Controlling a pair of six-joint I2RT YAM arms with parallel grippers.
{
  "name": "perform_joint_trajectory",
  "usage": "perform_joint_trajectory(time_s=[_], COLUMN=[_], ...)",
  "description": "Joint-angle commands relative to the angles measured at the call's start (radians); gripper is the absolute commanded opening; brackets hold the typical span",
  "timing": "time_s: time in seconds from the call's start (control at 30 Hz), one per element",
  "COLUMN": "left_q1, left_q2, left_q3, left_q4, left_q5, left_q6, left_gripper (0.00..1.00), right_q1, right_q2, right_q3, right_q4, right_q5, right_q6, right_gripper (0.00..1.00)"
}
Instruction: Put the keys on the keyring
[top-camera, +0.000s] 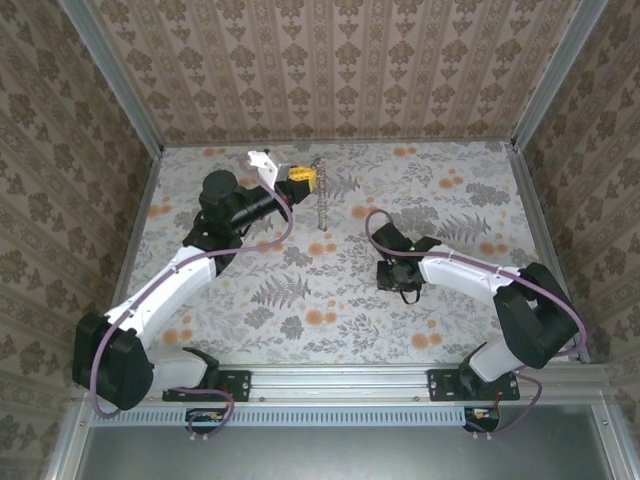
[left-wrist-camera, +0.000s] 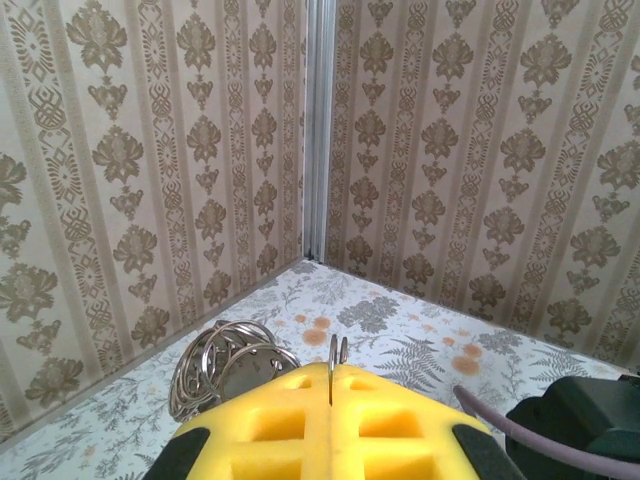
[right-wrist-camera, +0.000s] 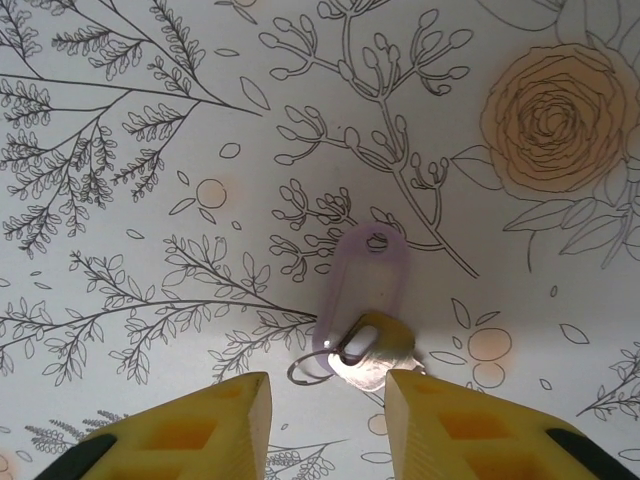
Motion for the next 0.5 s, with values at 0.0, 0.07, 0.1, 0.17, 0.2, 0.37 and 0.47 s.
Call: perform_joint_trajectory(time_s=[0.0,0.07,0.1,0.17,0.2,0.37,0.47], left_q1=[0.015,0.022,0.025,0.029,0.032,0.045,0.045], left_q2=[-0.038,-0.042,-0.043,-0.046,-0.046,-0.051,-0.051], left_q3=[-0.015,-0.020,-0.023,-0.029,-0.030,-0.043,-0.050], left_q4=[0.071,0.077,0.080,0.086,0.088,0.104,0.114], left_q5=[0.002,0.006,0.008,0.013,0.014,0.024,0.029], left_q6=[-0.033,-0.040,-0.041,-0.045,-0.047,-0.059,-0.067], left_gripper=[0.00,0.00,0.00,0.00,0.00,0.00,0.00], right_q1=[0.027,0.038,0.044,0.054,0.058,0.083,0.092], right_q2=[0.037,0.059,0.071,0.094,0.104,0.140,0.151], right_q3=[0.048,0.064,0.072,0.084,0.091,0.119,0.127], right_q4=[-0.049,-0.058,-0.065,-0.072,-0.077,-0.113,-0.129], right_q5=[0.053,0.065,0.072,0.088,0.094,0.129,0.147], right_q6=[0.014,0.015,0.015,0.017,0.018,0.022,0.026], right_gripper=[0.36,0.36,0.36,0.34,0.33,0.31,0.31])
